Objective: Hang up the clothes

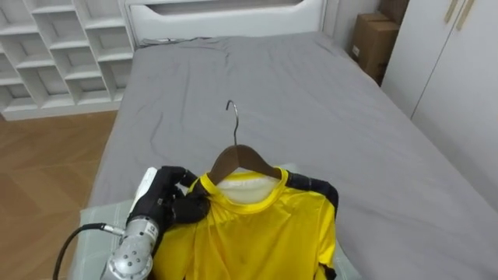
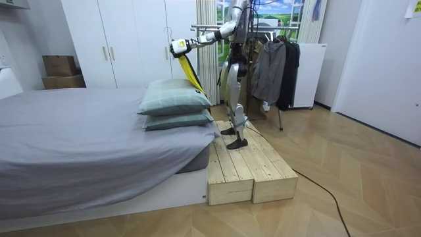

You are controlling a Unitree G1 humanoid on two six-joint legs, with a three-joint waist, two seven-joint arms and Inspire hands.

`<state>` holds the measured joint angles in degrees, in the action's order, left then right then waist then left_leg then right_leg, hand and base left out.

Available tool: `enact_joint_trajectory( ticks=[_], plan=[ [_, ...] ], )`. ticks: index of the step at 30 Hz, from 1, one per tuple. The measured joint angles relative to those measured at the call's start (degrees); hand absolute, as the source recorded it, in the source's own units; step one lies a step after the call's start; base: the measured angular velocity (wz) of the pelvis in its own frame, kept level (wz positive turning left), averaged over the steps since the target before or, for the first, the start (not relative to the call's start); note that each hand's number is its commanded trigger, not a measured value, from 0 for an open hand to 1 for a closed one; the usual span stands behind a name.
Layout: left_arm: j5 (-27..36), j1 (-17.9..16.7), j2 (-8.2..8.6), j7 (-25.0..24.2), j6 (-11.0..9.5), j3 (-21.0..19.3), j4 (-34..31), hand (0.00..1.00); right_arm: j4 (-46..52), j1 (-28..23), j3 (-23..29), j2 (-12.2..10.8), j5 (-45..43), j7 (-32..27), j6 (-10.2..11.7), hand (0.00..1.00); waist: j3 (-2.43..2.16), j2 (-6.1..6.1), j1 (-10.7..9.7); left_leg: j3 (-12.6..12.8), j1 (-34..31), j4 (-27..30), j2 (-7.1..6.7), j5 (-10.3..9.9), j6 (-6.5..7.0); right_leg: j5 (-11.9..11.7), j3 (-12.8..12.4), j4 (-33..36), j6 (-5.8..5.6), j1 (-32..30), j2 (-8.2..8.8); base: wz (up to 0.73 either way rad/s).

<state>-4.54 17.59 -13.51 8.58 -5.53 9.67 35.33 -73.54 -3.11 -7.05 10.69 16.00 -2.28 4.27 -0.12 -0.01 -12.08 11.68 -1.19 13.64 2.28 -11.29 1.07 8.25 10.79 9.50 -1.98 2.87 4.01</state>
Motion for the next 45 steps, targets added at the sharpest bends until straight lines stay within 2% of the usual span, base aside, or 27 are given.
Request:
enact_joint_trajectory(
  ticks=[4, 9, 14, 19, 26, 32, 34, 36, 39, 43, 45],
  plan=[
    [0.2, -1.6, 0.03, 0.0, 0.0, 0.0, -2.6, 1.0, 0.0, -0.2, 0.0, 0.0, 0.0, 0.1, -0.1, 0.0, 0.02, -0.02, 0.1, 0.0, 0.1, -0.1, -0.01, 0.0, 0.0, 0.0, 0.1, -0.1, 0.0, 0.0, -0.03, 0.0],
    [0.6, -3.8, 0.82, 0.0, 0.0, -0.4, -4.3, 1.0, 0.1, -0.3, 1.7, -0.2, 0.8, 1.5, -0.1, 0.0, 0.13, -0.14, 0.3, -0.2, 1.0, -0.6, -0.06, 0.0, -0.04, 0.0, 0.0, -1.0, 0.01, 1.3, -0.19, 0.01],
    [0.6, -5.0, 0.9, 0.9, 0.0, -0.4, -6.6, 1.0, 0.1, -0.1, 1.7, -0.3, 1.2, 2.2, -0.1, 0.0, 0.19, -0.05, 1.3, -0.2, 2.3, -1.6, -0.1, 0.0, -0.14, 0.0, 0.3, -1.0, -0.04, 2.1, -0.23, 0.0],
    [0.6, -6.4, 0.79, 2.5, -0.4, -0.5, -8.5, 1.0, 0.4, 0.3, 2.7, -0.2, -2.8, 1.2, 0.1, 0.0, 0.32, 0.13, 1.9, -0.2, 2.8, -1.9, -0.14, 0.1, -0.26, 0.0, 0.5, -1.0, -0.04, 2.4, -0.25, 0.01],
    [0.6, -7.7, 0.8, 5.0, -1.6, -0.4, -10.9, 1.0, 2.1, 2.6, 3.4, 0.6, -15.4, -5.9, 0.1, 0.0, 0.42, 0.02, 3.4, -0.7, 2.6, -2.1, -0.28, 0.2, -0.36, 0.0, 0.6, -0.9, -0.07, 2.2, -0.23, 0.01],
    [0.4, -9.3, 0.3, 6.0, -1.8, -0.5, -13.2, 1.0, 2.9, 4.2, 5.7, 0.7, -24.6, -12.4, 0.5, 0.0, 0.24, -1.45, 4.7, -1.0, 2.4, -1.9, -0.36, 0.3, -0.45, 0.4, 1.2, -0.9, -0.13, 2.3, -0.13, 0.05],
    [0.5, -10.0, -0.66, 6.3, -1.7, -0.6, -14.3, 1.0, 5.1, 3.8, 6.2, 0.7, -26.8, -15.1, 0.6, 0.0, 0.06, -1.75, 4.7, -1.1, 2.3, -1.8, -0.39, 0.3, -0.45, 0.4, 1.3, -1.0, -0.21, 2.2, -0.12, 0.03],
    [0.5, -11.8, -1.49, 6.4, -1.5, -1.2, -17.3, 1.0, 8.9, 3.1, 6.7, 0.7, -33.1, -18.4, 0.8, 0.0, -0.06, -1.91, 4.5, -1.1, 2.3, -1.9, -0.4, 0.3, -0.46, 0.4, 1.4, -1.1, -0.21, 2.1, -0.12, 0.0],
    [0.6, -12.2, -1.44, 6.5, -1.5, -1.8, -18.8, 1.0, 11.6, 3.0, 7.8, 0.8, -38.8, -22.6, 1.3, 0.0, -0.14, -2.01, 4.7, -1.4, 2.4, -2.1, -0.42, 0.3, -0.46, 0.4, 1.8, -1.0, -0.21, 2.2, -0.13, 0.03],
    [0.5, -12.8, -1.2, 7.0, -1.5, -1.8, -19.4, 1.0, 14.4, 2.9, 7.9, 0.8, -41.7, -27.2, 2.4, 0.0, -0.24, -1.93, 4.9, -1.5, 2.7, -2.1, -0.38, 0.3, -0.46, 0.4, 2.0, -1.0, -0.21, 2.6, -0.15, 0.0],
    [0.4, -13.7, -1.1, 7.1, -1.5, -1.8, -20.5, 1.0, 20.6, 1.2, 8.0, 0.7, -45.4, -29.5, 2.3, 0.0, -0.3, -1.82, 5.3, -1.5, 2.7, -2.1, -0.38, 0.3, -0.46, 0.4, 2.1, -0.9, -0.21, 2.6, -0.13, 0.0]
  ],
)
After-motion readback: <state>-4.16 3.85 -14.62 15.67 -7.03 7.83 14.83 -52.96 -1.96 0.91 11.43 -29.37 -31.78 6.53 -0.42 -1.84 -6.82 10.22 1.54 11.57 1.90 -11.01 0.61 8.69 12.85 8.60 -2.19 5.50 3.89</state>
